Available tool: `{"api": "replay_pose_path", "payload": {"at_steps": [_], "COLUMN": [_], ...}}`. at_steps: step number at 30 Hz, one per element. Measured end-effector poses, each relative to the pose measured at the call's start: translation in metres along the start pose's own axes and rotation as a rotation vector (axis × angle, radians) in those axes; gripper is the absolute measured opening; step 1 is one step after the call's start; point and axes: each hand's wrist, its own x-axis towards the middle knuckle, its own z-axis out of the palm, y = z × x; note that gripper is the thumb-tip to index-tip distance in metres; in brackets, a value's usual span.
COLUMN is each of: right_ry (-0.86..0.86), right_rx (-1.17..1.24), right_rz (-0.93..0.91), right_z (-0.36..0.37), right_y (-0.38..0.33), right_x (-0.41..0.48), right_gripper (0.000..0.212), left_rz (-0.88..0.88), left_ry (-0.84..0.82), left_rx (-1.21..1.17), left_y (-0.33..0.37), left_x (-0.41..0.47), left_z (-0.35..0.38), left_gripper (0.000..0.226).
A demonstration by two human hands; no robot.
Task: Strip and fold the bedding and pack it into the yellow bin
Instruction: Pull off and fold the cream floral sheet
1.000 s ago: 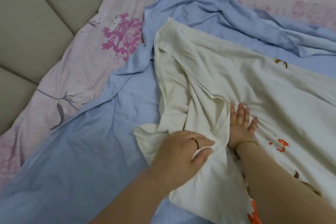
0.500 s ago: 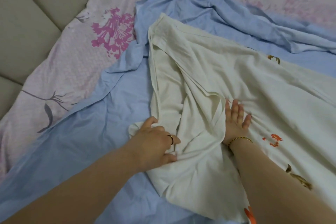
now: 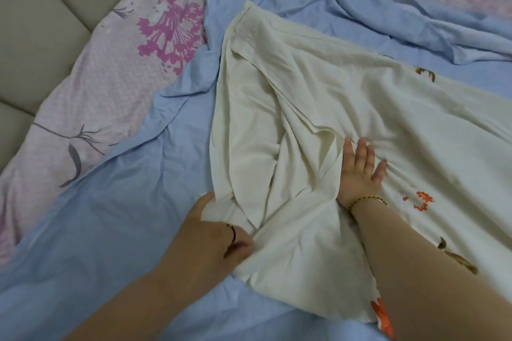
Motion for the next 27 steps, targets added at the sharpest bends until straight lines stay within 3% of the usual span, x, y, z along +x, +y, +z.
{"api": "replay_pose_path", "payload": {"at_steps": [3, 6, 7, 10, 12, 17, 19, 21, 23, 27], "right_ry": [0.009, 0.016, 0.02, 0.027, 0.029, 0.044, 0.04, 0.036, 0.035, 0.038], "right_rx": [0.026, 0.027, 0.027, 0.038, 0.034, 0.027, 0.034, 0.033, 0.033, 0.024], "right_rz": [0.001, -0.005, -0.005, -0.007, -0.005, -0.006, -0.004, -0.003, -0.005, 0.002], "right_z": [0.0, 0.002, 0.002, 0.003, 0.003, 0.004, 0.004, 0.004, 0.004, 0.003], "right_y": [0.0, 0.0, 0.001, 0.001, 0.001, 0.002, 0.001, 0.001, 0.001, 0.002], "right_x": [0.0, 0.001, 0.001, 0.002, 0.002, 0.002, 0.003, 0.003, 0.002, 0.001], "right_gripper": [0.069, 0.071, 0.071, 0.069, 0.07, 0.072, 0.073, 0.074, 0.073, 0.075], "left_rz": [-0.008, -0.082, -0.11, -0.066, -0.091, 0.017, 0.075, 0.12, 0.142, 0.045], "left_ry": [-0.011, 0.194, 0.241, 0.304, 0.202, 0.189, 0.23, 0.334, 0.433, 0.459], "left_rx": [-0.093, -0.017, 0.027, 0.162, 0.219, 0.323, 0.362, 0.317, 0.238, 0.108], "left_y": [0.007, 0.01, 0.01, 0.007, 0.002, 0.003, 0.005, 0.004, -0.003, -0.031], "left_x": [-0.017, -0.014, -0.009, 0.007, 0.016, 0.037, 0.043, 0.046, 0.039, 0.012], "left_z": [0.005, 0.006, 0.004, 0.004, 0.008, 0.012, 0.015, 0.017, 0.012, -0.019], "left_gripper": [0.034, 0.063, 0.062, 0.014, 0.037, 0.024, 0.011, 0.027, 0.027, 0.038]}}
